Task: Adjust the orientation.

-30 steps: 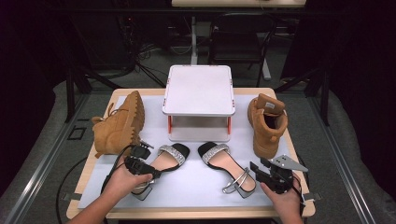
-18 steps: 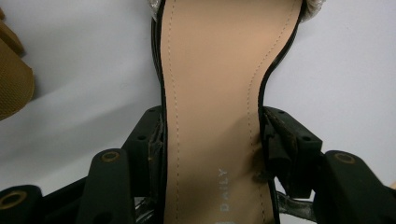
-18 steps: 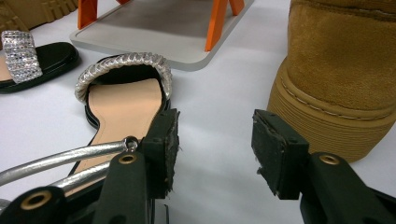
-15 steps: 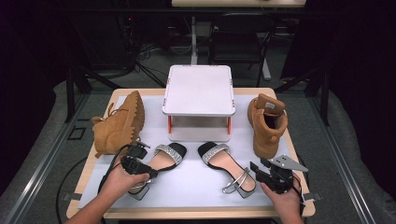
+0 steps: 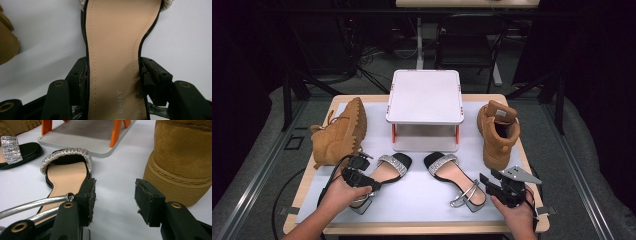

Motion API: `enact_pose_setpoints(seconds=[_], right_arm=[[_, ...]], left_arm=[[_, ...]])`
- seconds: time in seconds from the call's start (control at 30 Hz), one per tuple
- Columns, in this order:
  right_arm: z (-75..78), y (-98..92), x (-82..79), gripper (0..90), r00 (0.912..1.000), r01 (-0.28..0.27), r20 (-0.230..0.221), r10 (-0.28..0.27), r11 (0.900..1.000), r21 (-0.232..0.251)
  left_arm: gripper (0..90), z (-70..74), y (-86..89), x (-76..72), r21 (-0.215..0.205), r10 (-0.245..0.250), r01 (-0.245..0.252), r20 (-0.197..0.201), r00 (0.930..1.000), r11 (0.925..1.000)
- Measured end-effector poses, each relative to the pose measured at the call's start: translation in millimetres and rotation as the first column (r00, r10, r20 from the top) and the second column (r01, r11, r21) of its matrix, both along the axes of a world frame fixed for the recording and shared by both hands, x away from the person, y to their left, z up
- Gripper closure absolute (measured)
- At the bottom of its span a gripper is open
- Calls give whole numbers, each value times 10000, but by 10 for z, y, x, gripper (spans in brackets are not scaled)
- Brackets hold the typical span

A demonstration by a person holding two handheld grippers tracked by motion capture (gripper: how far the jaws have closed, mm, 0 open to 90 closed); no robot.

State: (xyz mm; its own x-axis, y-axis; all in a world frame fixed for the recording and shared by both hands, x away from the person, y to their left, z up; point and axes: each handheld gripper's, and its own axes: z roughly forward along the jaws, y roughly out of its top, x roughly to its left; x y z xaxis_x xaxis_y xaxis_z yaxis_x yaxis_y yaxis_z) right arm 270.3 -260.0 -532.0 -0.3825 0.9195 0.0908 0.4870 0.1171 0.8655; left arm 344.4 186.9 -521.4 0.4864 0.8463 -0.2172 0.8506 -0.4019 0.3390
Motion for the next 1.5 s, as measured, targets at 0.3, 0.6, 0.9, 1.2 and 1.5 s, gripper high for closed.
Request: enact_pose_setpoints(seconds=[0.3,0.6,0.9,1.2,1.5], right_arm=[[4,-6,-3,511,10000,28,-50,-28,10000,9],[60,-24,-22,482,9991,409,-78,-407,9991,151],[117,-74,-42,469,9980,634,-53,-632,9975,303],[100,-42,-38,452,9985,534,-82,-533,9985,156],[75,-29,-21,453,9988,462,-146,-460,9989,122]], left_arm=[[425,6,-38,-13,310,-177,173,133,9998,9994],[398,15,-75,-2,524,-291,289,38,9996,9982],[392,31,-91,9,737,-345,350,-77,9994,9967],[399,68,-108,10,1022,-420,430,-124,9990,9938],[392,79,-183,8,1732,-719,729,-123,9973,9822]])
